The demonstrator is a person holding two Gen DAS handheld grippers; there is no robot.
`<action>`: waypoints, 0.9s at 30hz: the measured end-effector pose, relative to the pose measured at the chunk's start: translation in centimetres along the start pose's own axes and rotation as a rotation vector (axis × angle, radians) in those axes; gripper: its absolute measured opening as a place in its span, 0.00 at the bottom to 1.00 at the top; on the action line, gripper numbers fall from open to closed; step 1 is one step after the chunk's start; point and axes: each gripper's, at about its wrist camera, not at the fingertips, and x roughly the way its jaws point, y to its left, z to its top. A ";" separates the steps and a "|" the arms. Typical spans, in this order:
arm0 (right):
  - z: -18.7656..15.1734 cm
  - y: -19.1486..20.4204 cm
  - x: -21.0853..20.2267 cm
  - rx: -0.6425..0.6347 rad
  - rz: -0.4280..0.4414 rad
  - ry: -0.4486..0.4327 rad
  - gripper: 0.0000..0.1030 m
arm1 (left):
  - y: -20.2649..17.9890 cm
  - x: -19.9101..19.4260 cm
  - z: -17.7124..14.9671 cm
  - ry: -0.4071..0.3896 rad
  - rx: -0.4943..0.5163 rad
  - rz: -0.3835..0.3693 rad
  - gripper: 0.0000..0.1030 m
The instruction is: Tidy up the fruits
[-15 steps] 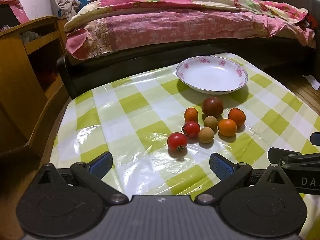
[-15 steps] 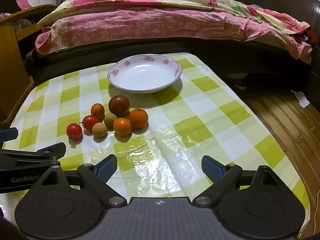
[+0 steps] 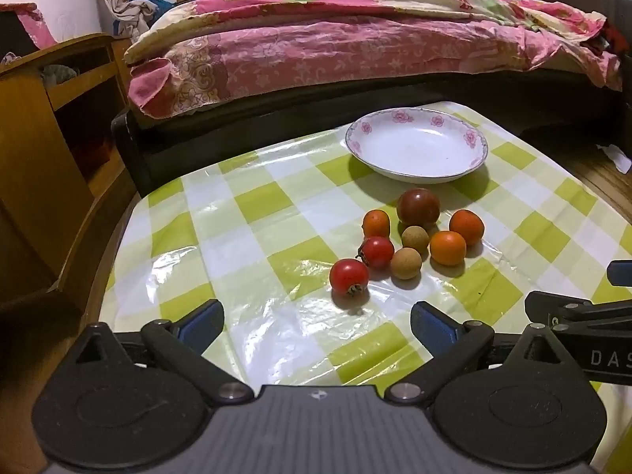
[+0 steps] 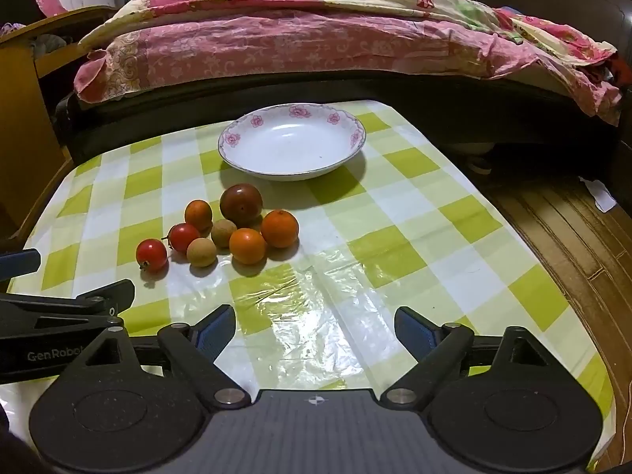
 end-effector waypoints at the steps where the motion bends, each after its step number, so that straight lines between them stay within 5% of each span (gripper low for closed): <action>1: 0.0 0.0 0.0 0.001 0.000 0.001 0.81 | 0.0 0.0 0.0 0.001 -0.001 -0.001 1.00; 27: 0.0 0.3 0.1 0.000 0.009 0.011 0.78 | 0.0 0.0 0.0 -0.004 0.006 -0.006 1.00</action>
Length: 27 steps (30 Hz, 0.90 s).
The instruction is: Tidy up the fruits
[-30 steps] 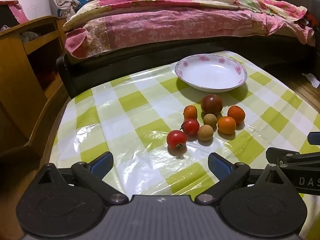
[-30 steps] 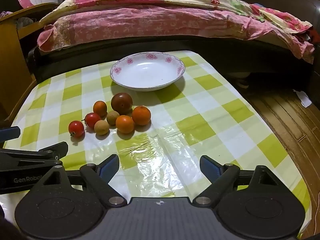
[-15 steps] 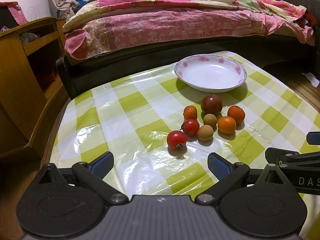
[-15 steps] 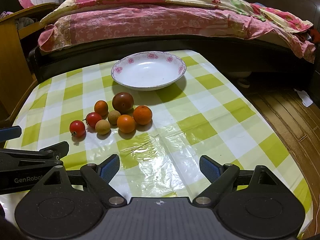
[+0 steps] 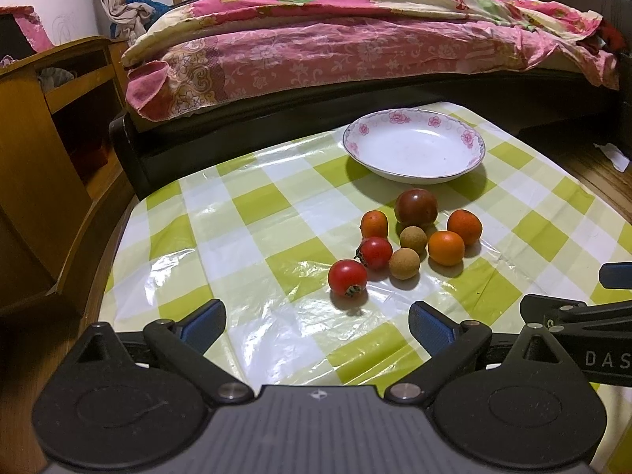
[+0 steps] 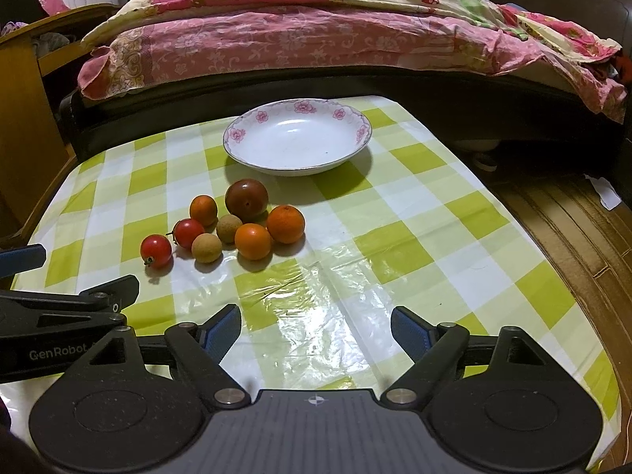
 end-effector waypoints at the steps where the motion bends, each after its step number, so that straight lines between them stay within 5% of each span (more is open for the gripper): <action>1: 0.0 0.0 0.0 0.000 0.000 0.000 0.78 | 0.0 0.0 0.0 0.000 0.000 0.000 1.00; 27: -0.1 0.6 1.1 -0.004 0.035 0.032 0.73 | 0.3 0.6 -0.1 -0.004 0.014 -0.014 0.96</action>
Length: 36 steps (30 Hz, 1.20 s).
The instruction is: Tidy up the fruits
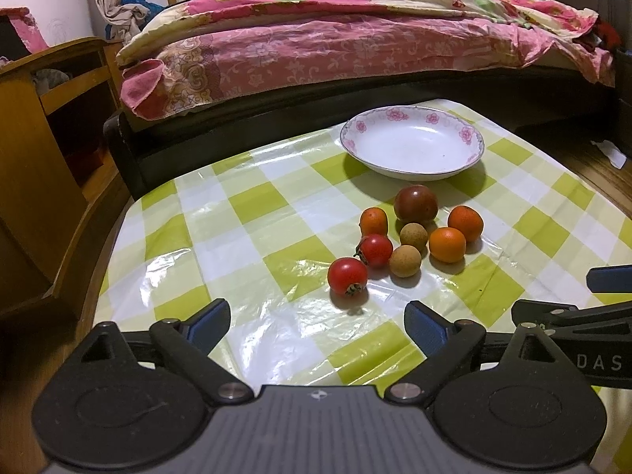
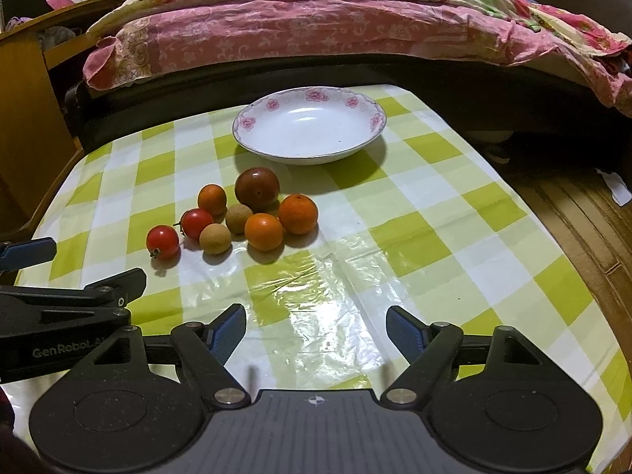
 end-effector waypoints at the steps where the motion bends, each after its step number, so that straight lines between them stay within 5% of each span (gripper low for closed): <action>1: 0.1 0.0 0.1 -0.001 0.004 0.000 0.73 | 0.1 0.1 0.0 -0.001 0.000 -0.001 0.96; 12: 2.0 0.1 1.7 -0.050 0.061 -0.007 0.68 | 1.1 2.0 0.8 -0.029 0.042 -0.072 0.95; 27: 3.8 -0.1 5.0 -0.106 0.199 0.054 0.47 | 0.7 5.8 1.6 0.000 0.140 -0.159 0.67; 36: 4.3 -0.1 6.7 -0.110 0.223 0.079 0.38 | 1.1 7.0 1.8 0.036 0.146 -0.225 0.62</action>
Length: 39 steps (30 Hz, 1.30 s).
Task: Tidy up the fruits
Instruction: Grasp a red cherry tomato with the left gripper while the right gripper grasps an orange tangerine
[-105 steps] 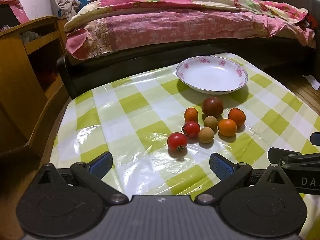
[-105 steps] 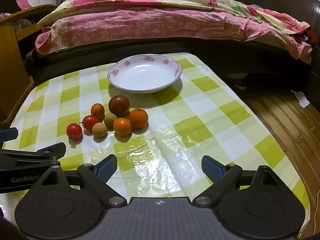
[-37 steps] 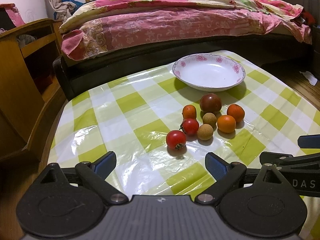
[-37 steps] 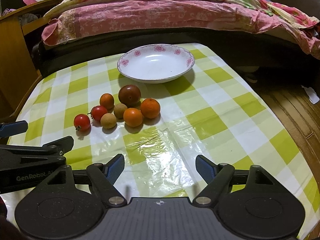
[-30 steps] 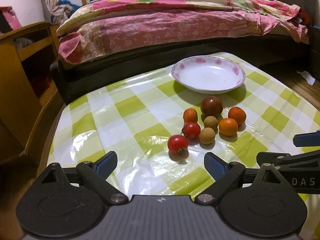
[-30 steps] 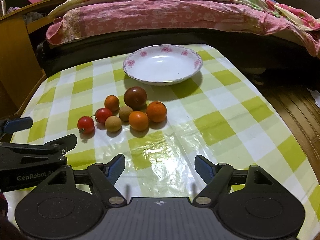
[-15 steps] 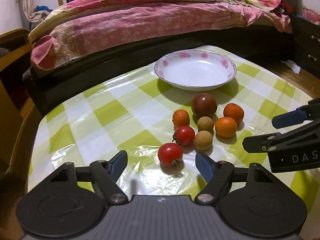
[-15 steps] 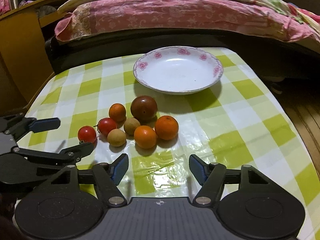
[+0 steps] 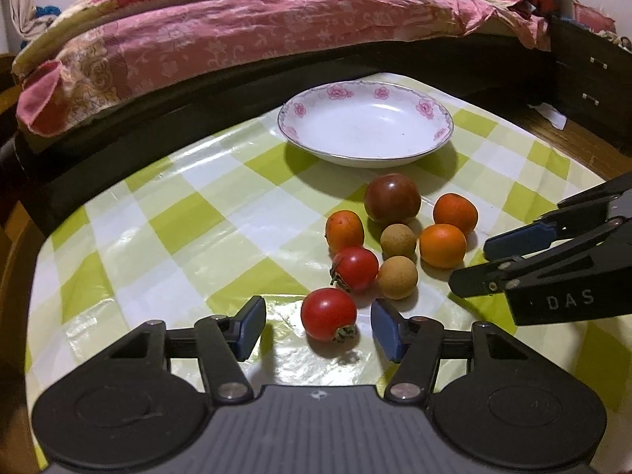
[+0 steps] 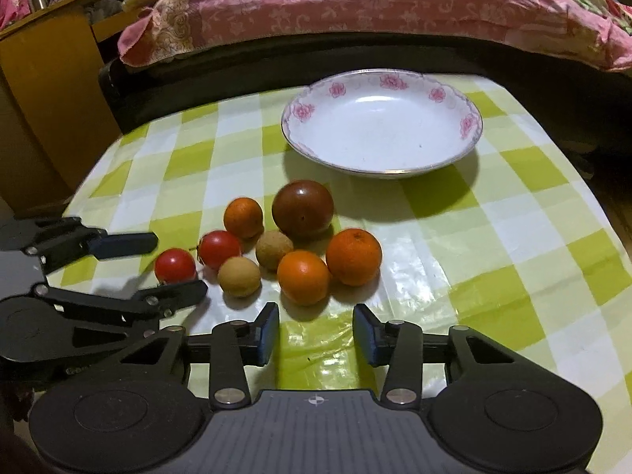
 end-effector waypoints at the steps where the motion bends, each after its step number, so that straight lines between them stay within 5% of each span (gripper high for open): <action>1: 0.0 0.0 0.1 0.000 0.001 -0.004 0.37 | 0.1 0.1 0.0 0.001 -0.006 -0.007 0.62; 22: 0.6 1.6 1.2 -0.116 -0.011 -0.069 0.27 | 0.3 0.1 -0.3 0.005 -0.037 -0.056 0.36; 39: 1.1 -0.5 -2.7 -0.001 0.005 -0.099 0.27 | -1.3 -1.8 2.1 0.007 -0.073 -0.023 0.36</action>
